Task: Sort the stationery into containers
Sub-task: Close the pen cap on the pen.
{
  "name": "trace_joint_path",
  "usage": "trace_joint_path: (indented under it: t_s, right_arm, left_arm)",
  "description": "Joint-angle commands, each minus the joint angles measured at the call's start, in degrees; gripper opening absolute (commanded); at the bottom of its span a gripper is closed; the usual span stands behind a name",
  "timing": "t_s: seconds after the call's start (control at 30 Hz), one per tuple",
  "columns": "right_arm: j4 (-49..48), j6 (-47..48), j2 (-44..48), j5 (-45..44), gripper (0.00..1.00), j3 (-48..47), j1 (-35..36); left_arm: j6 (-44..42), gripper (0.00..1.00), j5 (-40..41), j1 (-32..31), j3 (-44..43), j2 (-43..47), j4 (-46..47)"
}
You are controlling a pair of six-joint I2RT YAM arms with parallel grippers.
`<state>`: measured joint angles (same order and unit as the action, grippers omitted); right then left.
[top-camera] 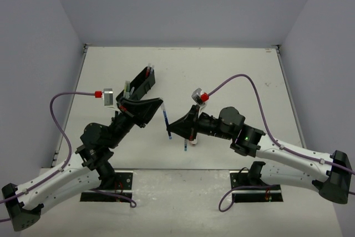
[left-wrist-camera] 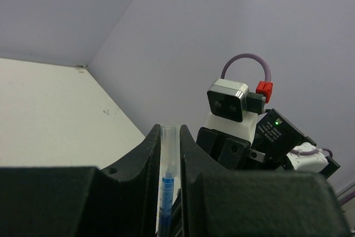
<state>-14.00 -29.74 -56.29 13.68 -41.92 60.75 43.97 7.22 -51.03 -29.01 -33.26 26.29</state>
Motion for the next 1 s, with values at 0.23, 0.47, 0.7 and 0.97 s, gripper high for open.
trace_joint_path:
  t_s: [0.23,0.47,0.7,0.97]
  right_arm:
    - [2.49,1.63,-0.61,-1.90,0.00,-6.78,0.35]
    - [-0.80,0.96,1.41,-5.20,0.00,-6.09,0.33]
    - [-3.70,1.00,0.97,-5.86,0.00,-8.33,0.33]
    - [-2.43,5.87,-2.53,-6.22,0.00,-13.96,0.33]
  left_arm:
    - [0.79,0.00,-0.98,0.05,2.35,-0.72,3.86]
    - [1.81,0.00,-0.33,0.05,3.47,-0.04,4.12]
    - [2.78,0.00,-0.44,0.12,4.40,-0.64,5.10]
    - [3.34,0.00,-1.58,0.05,4.47,-1.20,4.86]
